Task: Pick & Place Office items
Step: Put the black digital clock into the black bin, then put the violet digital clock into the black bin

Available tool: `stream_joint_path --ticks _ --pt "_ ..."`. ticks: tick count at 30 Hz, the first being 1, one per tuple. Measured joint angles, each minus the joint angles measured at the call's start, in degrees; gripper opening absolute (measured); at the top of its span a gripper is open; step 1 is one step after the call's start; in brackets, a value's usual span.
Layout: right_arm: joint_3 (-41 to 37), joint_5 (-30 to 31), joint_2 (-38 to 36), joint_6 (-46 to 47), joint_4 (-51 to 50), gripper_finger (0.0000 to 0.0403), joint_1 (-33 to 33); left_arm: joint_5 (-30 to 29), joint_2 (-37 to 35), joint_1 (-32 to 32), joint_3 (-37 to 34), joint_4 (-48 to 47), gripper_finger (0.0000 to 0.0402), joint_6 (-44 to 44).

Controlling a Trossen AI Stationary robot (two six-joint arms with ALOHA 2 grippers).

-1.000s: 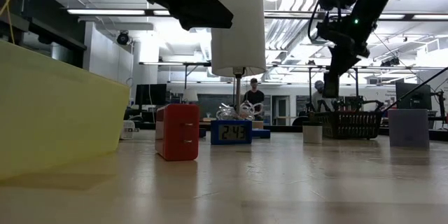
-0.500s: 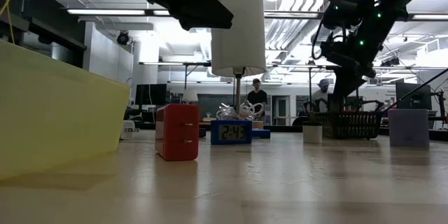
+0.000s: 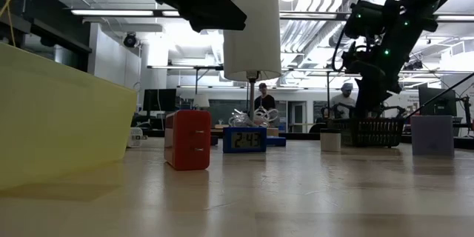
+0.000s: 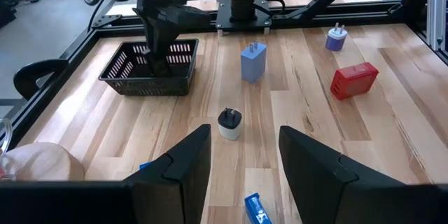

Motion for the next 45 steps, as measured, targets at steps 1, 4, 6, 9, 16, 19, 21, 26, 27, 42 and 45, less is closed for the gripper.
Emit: stream_joint_path --ticks 1,4,6,9,16,19,21,26,27,42,45 --pt "0.0 0.0 0.0 0.0 0.1 0.0062 0.0 0.0 0.0 0.0 0.0 0.0 0.0161 0.0" --pt "0.0 0.0 0.0 -0.4 0.3 0.0074 0.0 0.0 0.0 0.0 0.0 0.0 0.0161 0.0" --pt "0.0 0.0 0.0 -0.5 0.4 0.0083 0.0 0.0 0.0 0.0 0.0 0.0 0.0161 0.0" --pt "0.0 0.0 0.0 -0.7 0.8 0.0095 0.0 0.0 0.0 0.0 0.0 0.0 0.0161 0.0" --pt "0.0 0.1 0.0 -0.9 0.9 0.0105 0.0 0.0 0.0 0.0 0.0 0.0 0.0161 0.0" --pt "0.0 0.1 0.0 -0.9 0.9 0.0106 0.0 0.0 0.0 0.0 0.0 0.0 0.0161 0.0" --pt "0.0 0.1 0.0 -0.9 0.9 0.0106 0.0 0.0 0.0 0.0 0.0 0.0 0.0161 0.0" --pt "0.0 0.1 0.0 -1.1 0.9 0.0106 0.0 0.0 0.0 0.0 0.0 0.0 0.0161 0.0" --pt "0.0 0.1 0.0 -1.2 1.0 0.0106 0.0 0.0 0.0 0.0 0.0 0.0 0.0161 0.0" --pt "0.1 0.3 -0.5 -3.9 8.5 0.0106 0.0 0.0 0.0 0.0 0.0 0.0 0.0161 0.0" --pt "0.1 0.3 -1.5 -4.5 10.6 0.0106 0.0 0.0 0.0 0.0 0.0 0.0 0.0161 0.0"
